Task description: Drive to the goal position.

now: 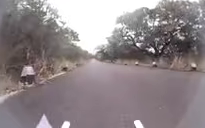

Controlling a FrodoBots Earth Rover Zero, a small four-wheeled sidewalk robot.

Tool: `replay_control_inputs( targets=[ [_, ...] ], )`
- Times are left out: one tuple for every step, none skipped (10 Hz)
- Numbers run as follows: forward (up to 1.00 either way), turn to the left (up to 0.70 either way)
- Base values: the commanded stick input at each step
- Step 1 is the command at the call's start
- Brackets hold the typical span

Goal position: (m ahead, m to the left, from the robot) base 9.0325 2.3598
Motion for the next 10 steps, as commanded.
replay_control_inputs(
  targets=[
    [0.7, 0.26],
    [0.7, 0.23],
    [0.7, 0.19],
    [0.7, 0.16],
    [0.7, 0.13],
    [0.7, 0.09],
    [0.7, 0.06],
    [0.7, 0.02],
    [0.7, 0.35],
    [0.7, 0.35]
  ],
)
